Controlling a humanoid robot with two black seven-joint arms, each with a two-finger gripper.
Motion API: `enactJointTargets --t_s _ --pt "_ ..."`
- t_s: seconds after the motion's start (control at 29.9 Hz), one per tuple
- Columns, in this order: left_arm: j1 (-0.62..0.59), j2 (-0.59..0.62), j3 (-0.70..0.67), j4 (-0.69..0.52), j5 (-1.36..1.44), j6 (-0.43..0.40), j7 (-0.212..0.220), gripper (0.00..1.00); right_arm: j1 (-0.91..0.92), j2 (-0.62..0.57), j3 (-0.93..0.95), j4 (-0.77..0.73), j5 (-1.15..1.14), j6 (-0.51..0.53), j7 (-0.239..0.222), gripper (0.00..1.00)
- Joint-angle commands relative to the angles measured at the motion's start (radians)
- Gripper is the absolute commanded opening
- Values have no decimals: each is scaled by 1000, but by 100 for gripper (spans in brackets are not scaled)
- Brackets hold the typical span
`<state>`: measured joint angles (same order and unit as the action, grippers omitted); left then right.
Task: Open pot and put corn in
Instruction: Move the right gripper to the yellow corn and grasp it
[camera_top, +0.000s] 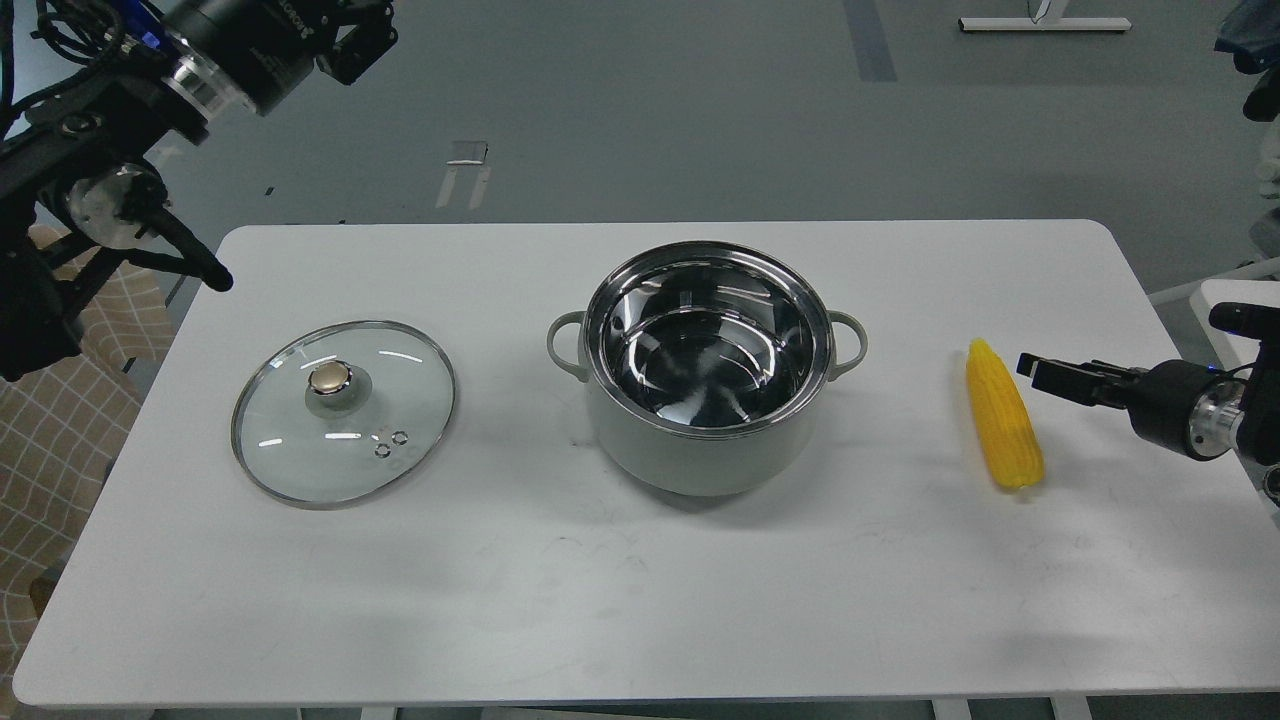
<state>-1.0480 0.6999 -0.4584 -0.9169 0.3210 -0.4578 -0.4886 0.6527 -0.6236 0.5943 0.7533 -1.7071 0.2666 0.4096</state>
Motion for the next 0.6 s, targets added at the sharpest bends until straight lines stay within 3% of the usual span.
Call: enactJointTargets --t_s 0.0,0.3,0.37,0.47,0.5,0.53,0.57 --pt "0 0 -2 -2 1 -2 0 91 1 19 -14 -5 0 0 0 100" --pt "-1 3 -6 -2 0 -2 0 91 2 62 -67 -57 -31 -3 -5 93" --pt "0 4 -11 -2 1 -2 0 91 2 74 -67 -60 -31 -3 -6 86" --pt "0 7 -11 -2 1 -2 0 91 1 91 -67 -69 -31 -3 -11 71" --pt "0 9 -12 -2 1 -4 0 91 1 106 -67 -75 -31 -3 -11 63" --pt "0 10 -12 -2 1 -4 0 91 1 120 -68 -77 -31 -3 -11 46" --pt "0 10 -12 -2 1 -4 0 91 1 125 -67 -77 -31 -3 -12 36"
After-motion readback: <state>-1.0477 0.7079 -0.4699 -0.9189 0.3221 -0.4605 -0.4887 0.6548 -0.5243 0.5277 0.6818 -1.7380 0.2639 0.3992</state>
